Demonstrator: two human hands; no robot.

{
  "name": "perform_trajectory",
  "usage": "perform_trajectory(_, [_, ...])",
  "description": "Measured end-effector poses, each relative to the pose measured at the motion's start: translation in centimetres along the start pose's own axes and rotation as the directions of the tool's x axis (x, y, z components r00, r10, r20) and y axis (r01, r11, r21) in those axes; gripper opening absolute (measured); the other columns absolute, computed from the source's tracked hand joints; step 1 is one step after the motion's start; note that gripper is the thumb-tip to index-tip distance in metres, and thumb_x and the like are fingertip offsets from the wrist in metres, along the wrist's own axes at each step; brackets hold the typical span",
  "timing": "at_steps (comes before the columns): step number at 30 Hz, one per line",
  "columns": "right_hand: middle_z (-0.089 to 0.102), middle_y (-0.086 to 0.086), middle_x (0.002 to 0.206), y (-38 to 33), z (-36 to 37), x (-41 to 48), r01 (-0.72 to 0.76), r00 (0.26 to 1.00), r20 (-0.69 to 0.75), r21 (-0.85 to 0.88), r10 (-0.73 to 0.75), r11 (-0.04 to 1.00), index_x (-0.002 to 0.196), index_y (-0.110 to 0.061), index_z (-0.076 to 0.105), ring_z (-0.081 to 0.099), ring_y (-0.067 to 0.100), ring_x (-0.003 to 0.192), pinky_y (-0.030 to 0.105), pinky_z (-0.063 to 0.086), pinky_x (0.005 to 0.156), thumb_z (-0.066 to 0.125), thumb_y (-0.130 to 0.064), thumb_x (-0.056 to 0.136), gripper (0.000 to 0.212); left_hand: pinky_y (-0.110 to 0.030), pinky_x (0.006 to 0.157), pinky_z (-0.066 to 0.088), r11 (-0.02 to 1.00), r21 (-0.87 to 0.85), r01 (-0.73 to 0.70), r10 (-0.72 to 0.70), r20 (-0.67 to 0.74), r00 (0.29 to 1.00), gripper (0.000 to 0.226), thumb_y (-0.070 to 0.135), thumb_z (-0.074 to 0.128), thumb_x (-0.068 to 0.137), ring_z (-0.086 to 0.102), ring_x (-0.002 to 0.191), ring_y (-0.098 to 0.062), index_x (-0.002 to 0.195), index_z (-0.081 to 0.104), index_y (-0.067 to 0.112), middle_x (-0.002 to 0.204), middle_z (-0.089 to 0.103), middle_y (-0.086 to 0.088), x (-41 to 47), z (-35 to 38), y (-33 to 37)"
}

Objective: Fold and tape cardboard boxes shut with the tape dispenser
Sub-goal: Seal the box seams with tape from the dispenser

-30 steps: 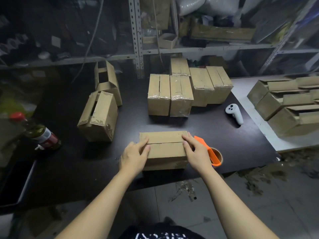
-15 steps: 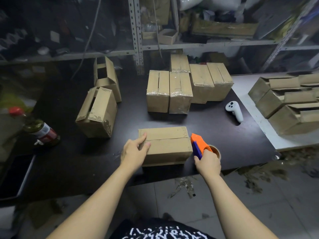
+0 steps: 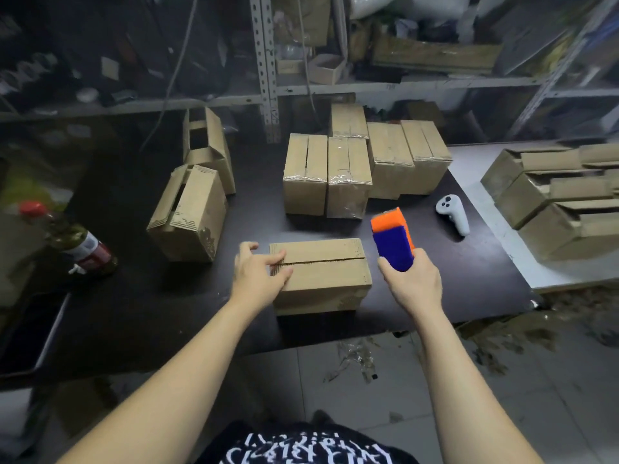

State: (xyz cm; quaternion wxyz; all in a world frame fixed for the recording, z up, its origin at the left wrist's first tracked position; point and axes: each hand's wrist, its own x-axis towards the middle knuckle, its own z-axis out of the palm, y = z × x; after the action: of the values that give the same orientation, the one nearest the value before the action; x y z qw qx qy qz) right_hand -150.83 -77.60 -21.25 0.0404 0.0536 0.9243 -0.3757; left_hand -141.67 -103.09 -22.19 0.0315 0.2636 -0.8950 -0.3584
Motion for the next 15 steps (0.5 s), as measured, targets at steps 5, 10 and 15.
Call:
perform_trajectory(5, [0.064, -0.011, 0.075, -1.9, -1.5, -2.6, 0.225, 0.974, -0.069, 0.139, -0.217, 0.965, 0.085, -0.022, 0.055, 0.057, 0.005, 0.066, 0.019, 0.038, 0.053, 0.09, -0.036, 0.07, 0.041, -0.04, 0.109, 0.041, 0.992, 0.071, -0.104, 0.106, -0.013, 0.994, 0.043, 0.033, 0.083, 0.083, 0.042, 0.131, -0.021, 0.123, 0.073, 0.023, 0.137, 0.047, -0.001, 0.4, -2.1, 1.5])
perform_trajectory(10, [0.064, -0.008, 0.069, -2.7, -1.7, -3.1, 0.476, 0.876, -0.034, 0.223, -0.482, 0.85, 0.083, -0.017, 0.058, 0.057, 0.015, 0.063, 0.023, 0.041, 0.053, 0.089, -0.01, 0.06, 0.04, -0.038, 0.093, 0.055, 0.811, -0.551, -0.195, 0.228, -0.009, 0.974, 0.023, 0.023, 0.074, 0.093, 0.068, 0.105, -0.005, 0.115, 0.077, 0.025, 0.108, 0.075, 0.009, 0.3, -4.8, 6.3])
perform_trajectory(15, [0.063, -0.013, 0.076, -3.6, -1.4, -4.0, 0.599, 0.791, -0.048, 0.265, -0.61, 0.756, 0.088, -0.02, 0.06, 0.055, 0.012, 0.069, 0.023, 0.044, 0.059, 0.087, -0.015, 0.055, 0.043, -0.036, 0.079, 0.052, 0.772, -0.635, -0.018, 0.377, 0.435, 0.817, 0.026, 0.03, 0.063, 0.099, 0.066, 0.107, -0.017, 0.122, 0.074, 0.025, 0.115, 0.073, -0.002, 0.6, -8.5, 8.4])
